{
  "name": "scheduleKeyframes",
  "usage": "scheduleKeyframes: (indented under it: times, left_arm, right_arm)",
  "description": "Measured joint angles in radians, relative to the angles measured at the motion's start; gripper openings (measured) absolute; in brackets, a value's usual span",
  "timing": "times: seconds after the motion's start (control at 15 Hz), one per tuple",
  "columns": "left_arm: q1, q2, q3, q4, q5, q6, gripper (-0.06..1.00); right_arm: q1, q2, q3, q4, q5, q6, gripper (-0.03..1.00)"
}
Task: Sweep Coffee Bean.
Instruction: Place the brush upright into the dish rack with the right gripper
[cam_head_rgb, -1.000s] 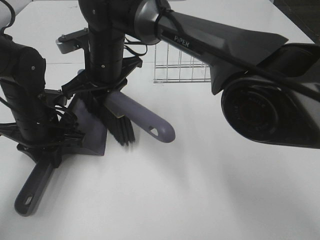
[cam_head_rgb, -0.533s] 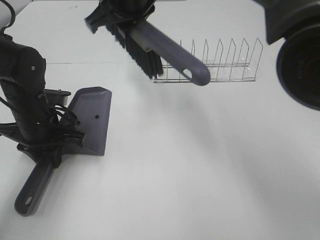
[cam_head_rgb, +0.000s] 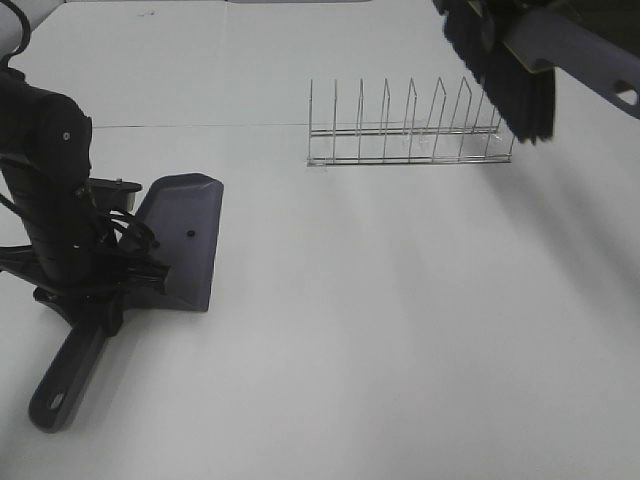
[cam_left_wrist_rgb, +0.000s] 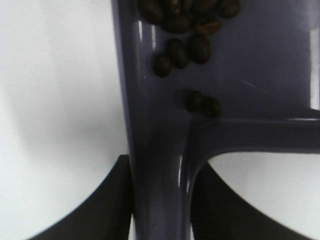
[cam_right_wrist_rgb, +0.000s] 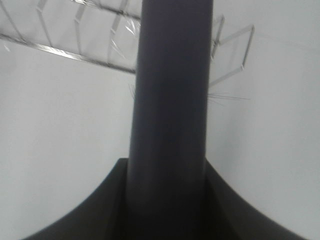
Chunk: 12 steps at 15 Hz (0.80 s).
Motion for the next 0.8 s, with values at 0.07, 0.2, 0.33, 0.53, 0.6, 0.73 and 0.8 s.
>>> scheduleKeyframes:
  times: [0.07, 0.2, 0.33, 0.53, 0.6, 0.73, 0.8]
  left_arm:
    - [0.000, 0.000, 0.000, 0.000, 0.000, 0.000, 0.26]
    - [0.000, 0.000, 0.000, 0.000, 0.000, 0.000, 0.26]
    - [0.000, 0.000, 0.000, 0.000, 0.000, 0.000, 0.26]
    - [0.000, 0.000, 0.000, 0.000, -0.001, 0.000, 0.26]
    - [0.000, 0.000, 0.000, 0.000, 0.000, 0.000, 0.26]
    - [0.000, 0.000, 0.000, 0.000, 0.000, 0.000, 0.26]
    - [0.000, 0.000, 0.000, 0.000, 0.000, 0.000, 0.26]
  right_arm:
    - [-0.052, -0.017, 0.069, 0.023, 0.001, 0.000, 0.28]
    - [-0.118, -0.029, 0.190, 0.057, 0.005, 0.000, 0.28]
    - [-0.139, -0.029, 0.310, 0.065, -0.005, 0.000, 0.28]
    - [-0.139, -0.004, 0.362, 0.075, -0.099, 0.028, 0.28]
    - [-0.139, 0.017, 0.363, 0.065, -0.130, 0.040, 0.28]
    - [-0.139, 0.068, 0.365, 0.011, -0.204, 0.072, 0.28]
    - [-0.140, 0.078, 0.365, -0.003, -0.238, 0.076, 0.28]
